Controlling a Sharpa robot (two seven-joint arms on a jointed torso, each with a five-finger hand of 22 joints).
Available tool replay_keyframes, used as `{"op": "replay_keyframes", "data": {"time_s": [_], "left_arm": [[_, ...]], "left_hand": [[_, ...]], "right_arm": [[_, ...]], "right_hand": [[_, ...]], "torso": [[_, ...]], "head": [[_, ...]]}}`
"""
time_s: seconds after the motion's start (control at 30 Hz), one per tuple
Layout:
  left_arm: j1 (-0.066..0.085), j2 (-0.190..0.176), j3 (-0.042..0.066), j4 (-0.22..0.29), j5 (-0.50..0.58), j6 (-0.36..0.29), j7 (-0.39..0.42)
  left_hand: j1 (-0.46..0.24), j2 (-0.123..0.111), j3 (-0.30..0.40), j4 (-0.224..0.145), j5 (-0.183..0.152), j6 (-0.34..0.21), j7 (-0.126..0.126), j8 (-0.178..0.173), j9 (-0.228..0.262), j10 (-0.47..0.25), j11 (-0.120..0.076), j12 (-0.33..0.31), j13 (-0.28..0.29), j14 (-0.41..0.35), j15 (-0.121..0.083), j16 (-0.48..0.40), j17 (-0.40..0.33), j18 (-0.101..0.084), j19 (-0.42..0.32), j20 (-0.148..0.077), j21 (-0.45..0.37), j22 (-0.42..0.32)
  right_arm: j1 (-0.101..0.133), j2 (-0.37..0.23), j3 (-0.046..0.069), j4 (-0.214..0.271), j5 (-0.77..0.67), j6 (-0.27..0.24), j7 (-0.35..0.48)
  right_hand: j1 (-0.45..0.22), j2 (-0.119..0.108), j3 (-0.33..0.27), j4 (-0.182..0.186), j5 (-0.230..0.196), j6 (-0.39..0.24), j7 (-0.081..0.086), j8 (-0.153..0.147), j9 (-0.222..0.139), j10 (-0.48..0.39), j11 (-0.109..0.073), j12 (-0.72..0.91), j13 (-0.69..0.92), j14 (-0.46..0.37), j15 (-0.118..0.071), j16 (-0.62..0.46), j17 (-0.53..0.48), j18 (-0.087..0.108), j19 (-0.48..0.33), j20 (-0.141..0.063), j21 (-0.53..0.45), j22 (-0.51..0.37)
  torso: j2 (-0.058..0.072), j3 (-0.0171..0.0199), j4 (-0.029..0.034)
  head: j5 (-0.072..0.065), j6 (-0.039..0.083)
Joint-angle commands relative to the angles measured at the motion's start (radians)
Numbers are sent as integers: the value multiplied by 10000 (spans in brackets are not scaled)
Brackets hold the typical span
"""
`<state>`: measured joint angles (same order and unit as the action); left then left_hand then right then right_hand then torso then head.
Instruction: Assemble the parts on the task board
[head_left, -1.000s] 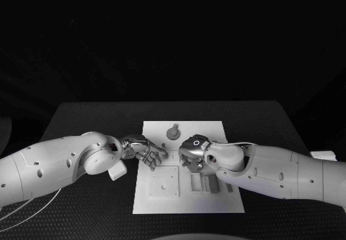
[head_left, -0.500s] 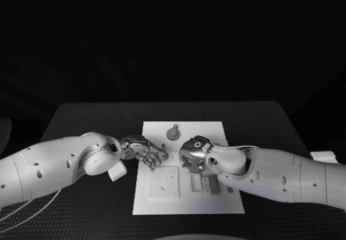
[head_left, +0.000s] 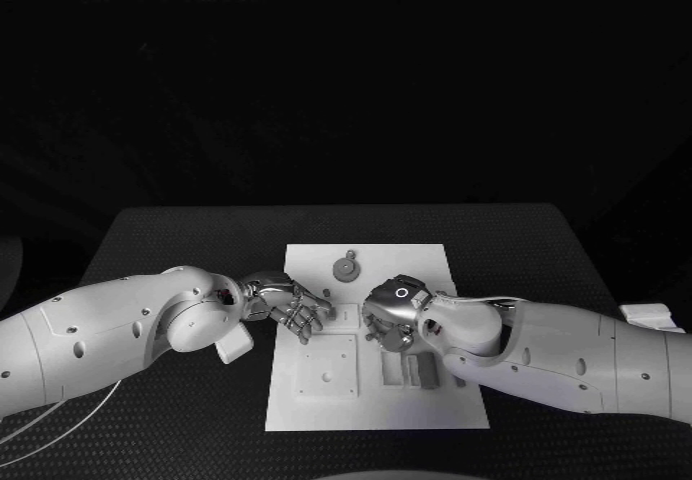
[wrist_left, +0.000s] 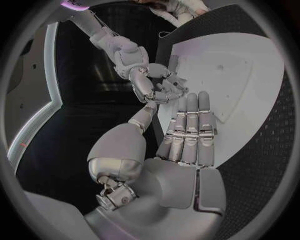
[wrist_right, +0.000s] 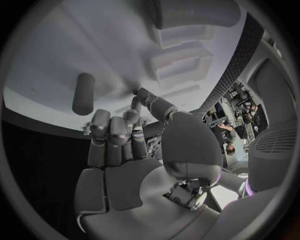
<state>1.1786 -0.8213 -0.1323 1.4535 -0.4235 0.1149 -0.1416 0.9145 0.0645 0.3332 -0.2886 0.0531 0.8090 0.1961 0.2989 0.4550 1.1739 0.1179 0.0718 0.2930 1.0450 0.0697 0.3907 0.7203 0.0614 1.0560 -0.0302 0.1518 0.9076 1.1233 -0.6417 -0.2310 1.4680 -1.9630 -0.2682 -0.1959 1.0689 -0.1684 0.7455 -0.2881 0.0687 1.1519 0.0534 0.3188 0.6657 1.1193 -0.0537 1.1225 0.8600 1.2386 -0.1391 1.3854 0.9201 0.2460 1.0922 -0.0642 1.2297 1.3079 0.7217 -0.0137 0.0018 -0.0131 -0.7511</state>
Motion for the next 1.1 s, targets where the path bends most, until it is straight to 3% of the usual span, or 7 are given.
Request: {"op": "replay_keyframes", "data": {"time_s": [0.03, 0.17, 0.5, 0.77, 0.9, 1.0, 1.1], "left_arm": [[1, 17, 3, 15, -16, 14, 79], [1, 29, 3, 16, -20, 3, 50], [1, 57, 2, 31, -104, -146, -123], [1, 40, 2, 19, -104, -150, -131], [2, 45, 2, 29, -104, -153, -106], [2, 49, 2, 21, -104, -141, -104], [2, 56, 2, 22, -104, -133, -90]], "left_hand": [[90, 8, -46, 10, -18, 36, -22, 32, -13, 39, -34, 20, 14, 58, -12, -55, 16, 107, -30, 4, 13, -2], [87, 3, -49, 10, -19, 35, -22, 32, -14, 39, -35, 20, 14, 59, -12, -57, 18, 107, -29, 4, 12, -2], [-10, -62, -100, 45, -21, 6, -8, 16, -34, 39, -33, 17, 19, 69, -11, -83, 40, 107, -27, 4, 12, -8], [-63, -88, -118, 58, -21, -2, -4, 13, -41, 34, -32, 13, 20, 71, -12, -98, 50, 109, -27, 2, 9, -13], [-66, -92, -119, 58, -21, -1, -5, 14, -41, 34, -32, 13, 20, 72, -12, -99, 51, 109, -27, 1, 9, -13], [-65, -95, -119, 56, -21, 0, -5, 15, -41, 34, -33, 13, 20, 72, -13, -100, 52, 111, -28, 0, 9, -13], [-65, -99, -118, 54, -21, 1, -6, 16, -42, 34, -33, 13, 21, 72, -13, -101, 53, 111, -28, -1, 9, -14]], "right_arm": [[16, -54, 37, 88, 170, 10, -40], [23, -104, 142, 182, 254, -137, -49], [23, -189, 573, 383, 543, -177, -94], [109, -166, 571, 117, 1043, 331, 76], [130, -3, 533, -125, 1234, 647, 210], [129, 164, 430, -369, 1278, 815, 195], [126, 293, 303, -589, 1277, 839, 224]], "right_hand": [[-10, -77, 38, -16, -4, 9, 21, -36, -24, 22, 25, 52, 9, 32, 6, 50, 13, 158, 48, 15, 41, 182], [-10, -76, 42, -16, -4, 8, 22, -37, -23, 24, 25, 50, 8, 34, 4, 48, 14, 158, 51, 12, 42, 181], [1, -77, 55, -19, -4, 7, 25, -41, -18, 31, 26, 40, 6, 42, -5, 42, 17, 158, 60, 0, 44, 177], [-48, -100, 114, 34, -8, -163, 97, -156, -28, -165, 108, -126, -31, -97, 10, -137, -9, 158, -30, -24, -72, 129], [-252, -527, 136, 241, -2, -1412, 519, -854, -298, -757, 485, -368, -41, -554, 294, -467, -65, 158, -357, 85, -430, 6], [-469, -901, 93, 467, -3, -2228, 787, -1316, -530, -1113, 741, -483, -37, -824, 521, -585, -58, 154, -542, 184, -606, -51], [-441, -1094, 122, 778, -13, -2538, 987, -1488, -693, -1356, 934, -427, 46, -1035, 718, -569, 28, 158, -667, 304, -702, -65]], "torso": [[1, 0, 0], [2, 2, -2], [-1, 5, -5], [0, -5, -4], [-3, -11, -3], [3, -3, 6], [6, 6, 6]], "head": [[0, -1], [-3, -4], [-9, 8], [-2, 16], [0, 18], [5, 30], [-1, 29]]}}
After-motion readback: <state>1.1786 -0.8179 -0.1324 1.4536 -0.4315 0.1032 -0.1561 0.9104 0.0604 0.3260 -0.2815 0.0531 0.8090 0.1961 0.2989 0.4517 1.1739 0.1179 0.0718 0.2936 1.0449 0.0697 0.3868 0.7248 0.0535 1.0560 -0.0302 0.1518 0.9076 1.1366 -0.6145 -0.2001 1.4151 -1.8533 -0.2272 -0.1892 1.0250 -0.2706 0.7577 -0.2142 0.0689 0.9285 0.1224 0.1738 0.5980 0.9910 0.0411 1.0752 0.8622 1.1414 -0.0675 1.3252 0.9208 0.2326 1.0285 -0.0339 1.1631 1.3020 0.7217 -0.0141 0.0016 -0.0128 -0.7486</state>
